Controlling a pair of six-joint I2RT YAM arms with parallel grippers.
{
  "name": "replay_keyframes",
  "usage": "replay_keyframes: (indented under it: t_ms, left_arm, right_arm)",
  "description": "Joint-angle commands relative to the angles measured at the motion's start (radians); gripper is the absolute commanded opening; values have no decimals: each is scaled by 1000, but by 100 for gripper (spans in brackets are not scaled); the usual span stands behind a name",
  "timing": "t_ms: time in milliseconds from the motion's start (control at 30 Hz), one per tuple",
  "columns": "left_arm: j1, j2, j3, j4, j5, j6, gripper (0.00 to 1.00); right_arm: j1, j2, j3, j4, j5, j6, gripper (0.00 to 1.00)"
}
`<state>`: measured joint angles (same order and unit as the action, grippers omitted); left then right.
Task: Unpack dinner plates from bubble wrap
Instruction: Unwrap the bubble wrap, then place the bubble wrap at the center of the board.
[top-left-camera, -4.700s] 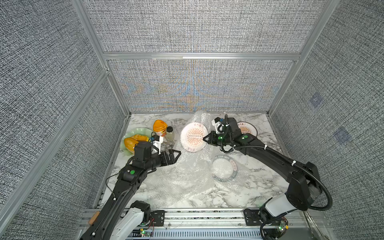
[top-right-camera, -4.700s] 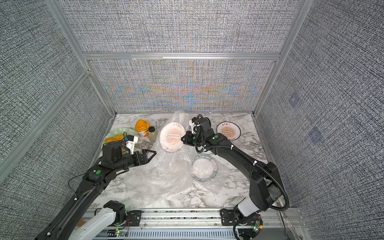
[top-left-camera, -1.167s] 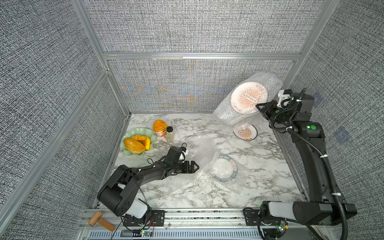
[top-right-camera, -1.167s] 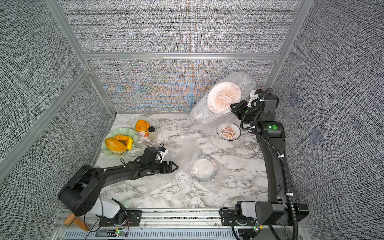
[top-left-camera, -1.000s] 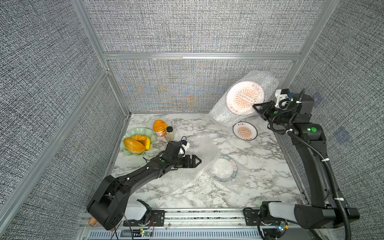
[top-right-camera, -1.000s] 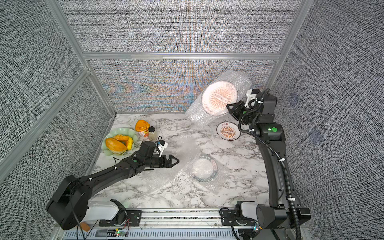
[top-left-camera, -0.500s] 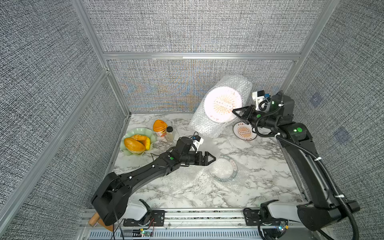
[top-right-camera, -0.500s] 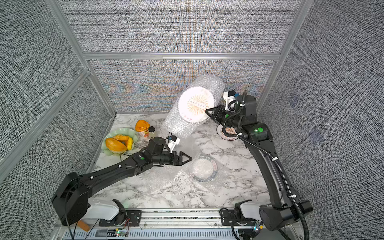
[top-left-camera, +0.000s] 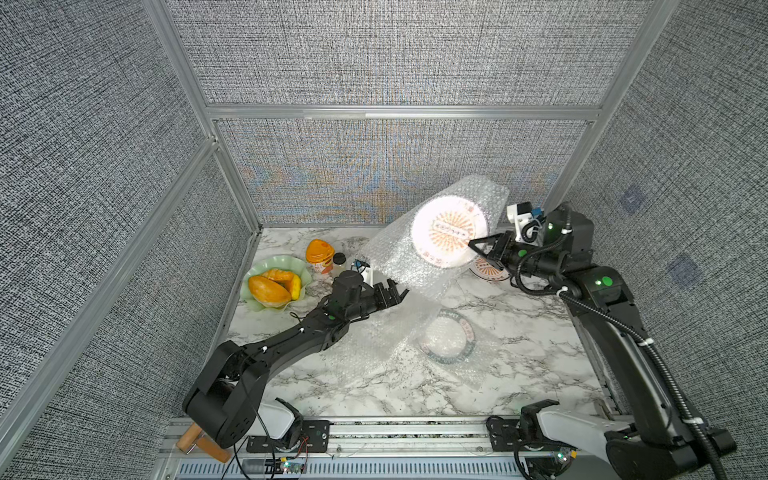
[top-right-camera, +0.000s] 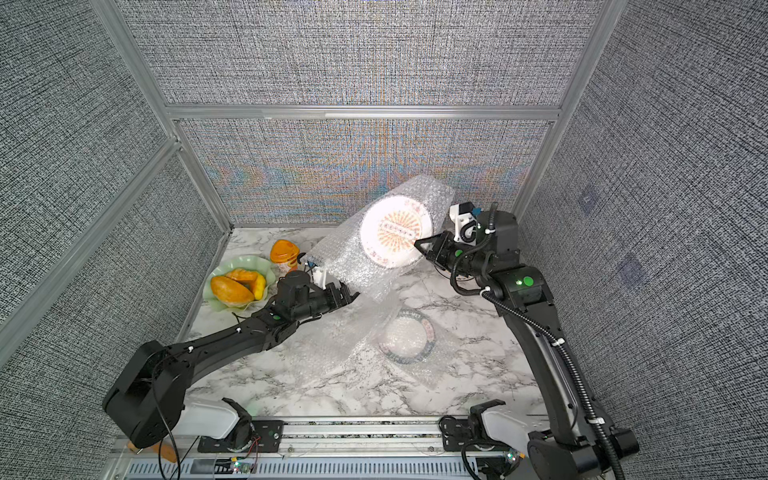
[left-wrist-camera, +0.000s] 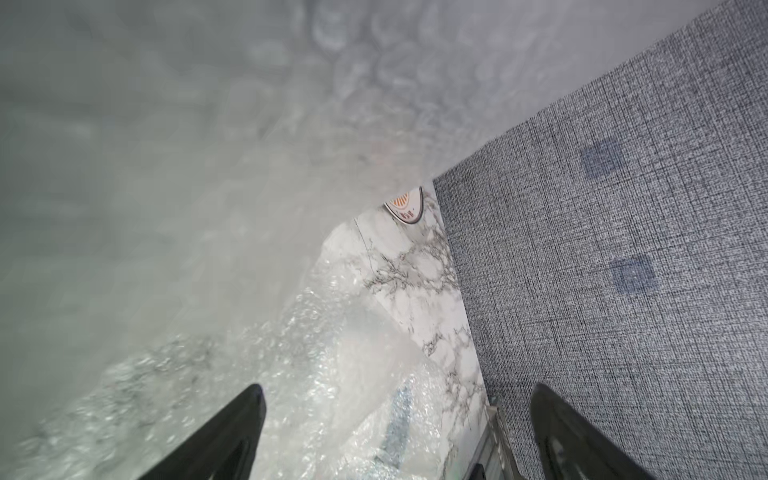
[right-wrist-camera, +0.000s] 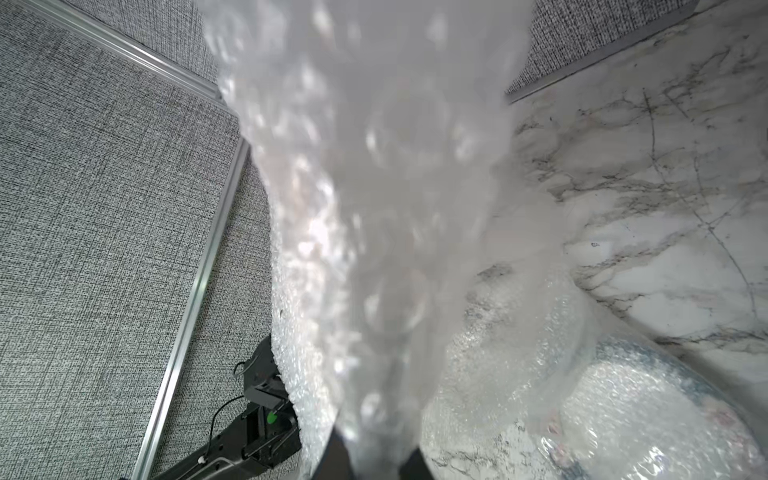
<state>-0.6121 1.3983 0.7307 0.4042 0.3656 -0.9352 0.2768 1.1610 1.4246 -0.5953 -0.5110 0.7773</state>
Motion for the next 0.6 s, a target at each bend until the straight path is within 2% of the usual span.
replay_keyframes:
  t_ms: [0, 100, 233, 333, 433, 567]
  left_arm:
    - [49, -15, 42, 36, -27, 45, 99]
    - [113, -60, 53, -5, -14, 51, 100]
    - [186, -177, 26, -62, -44, 130, 99]
    - [193, -236, 49, -192, -67, 199, 99]
    - [195, -295, 13, -273, -85, 240, 99]
    - [195, -430, -53, -396, -175, 282, 99]
  right_arm:
    - [19, -16, -36, 5, -37, -15, 0]
    - [28, -33, -87, -8, -33, -32, 0]
    - [60, -40, -156, -8, -27, -57, 0]
    - [107, -22, -206, 26, -21, -63, 0]
    - [173, 18, -257, 95, 10, -45, 0]
    - [232, 101, -302, 177, 22, -41, 0]
